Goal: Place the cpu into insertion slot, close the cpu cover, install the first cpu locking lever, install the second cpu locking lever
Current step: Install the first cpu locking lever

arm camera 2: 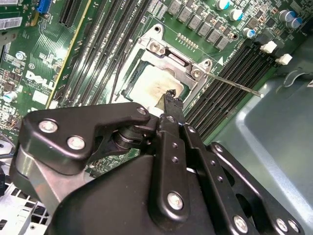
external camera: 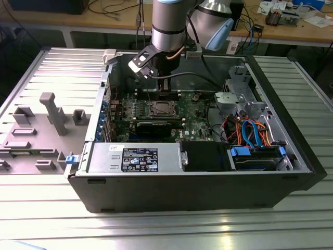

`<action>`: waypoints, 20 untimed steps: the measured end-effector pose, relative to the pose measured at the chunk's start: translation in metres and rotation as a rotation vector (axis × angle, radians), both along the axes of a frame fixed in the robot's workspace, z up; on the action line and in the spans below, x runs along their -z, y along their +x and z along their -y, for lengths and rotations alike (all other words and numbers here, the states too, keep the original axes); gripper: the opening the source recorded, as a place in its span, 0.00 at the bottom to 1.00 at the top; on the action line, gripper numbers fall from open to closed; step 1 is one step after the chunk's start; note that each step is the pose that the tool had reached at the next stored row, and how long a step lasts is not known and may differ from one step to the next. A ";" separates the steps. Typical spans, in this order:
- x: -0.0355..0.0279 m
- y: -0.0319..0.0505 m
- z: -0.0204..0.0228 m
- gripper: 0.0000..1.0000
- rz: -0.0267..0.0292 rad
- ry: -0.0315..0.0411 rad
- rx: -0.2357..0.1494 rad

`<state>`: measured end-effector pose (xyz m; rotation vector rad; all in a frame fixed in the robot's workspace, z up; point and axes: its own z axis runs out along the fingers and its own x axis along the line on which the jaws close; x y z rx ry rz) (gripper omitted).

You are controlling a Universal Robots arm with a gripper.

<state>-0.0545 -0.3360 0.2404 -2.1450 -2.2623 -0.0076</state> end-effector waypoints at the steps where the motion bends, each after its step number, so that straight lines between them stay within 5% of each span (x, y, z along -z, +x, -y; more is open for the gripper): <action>1: 0.0000 0.0000 0.0000 0.11 0.0000 0.0000 -0.004; 20: 0.0000 0.0000 0.0000 0.11 0.0000 -0.0001 -0.095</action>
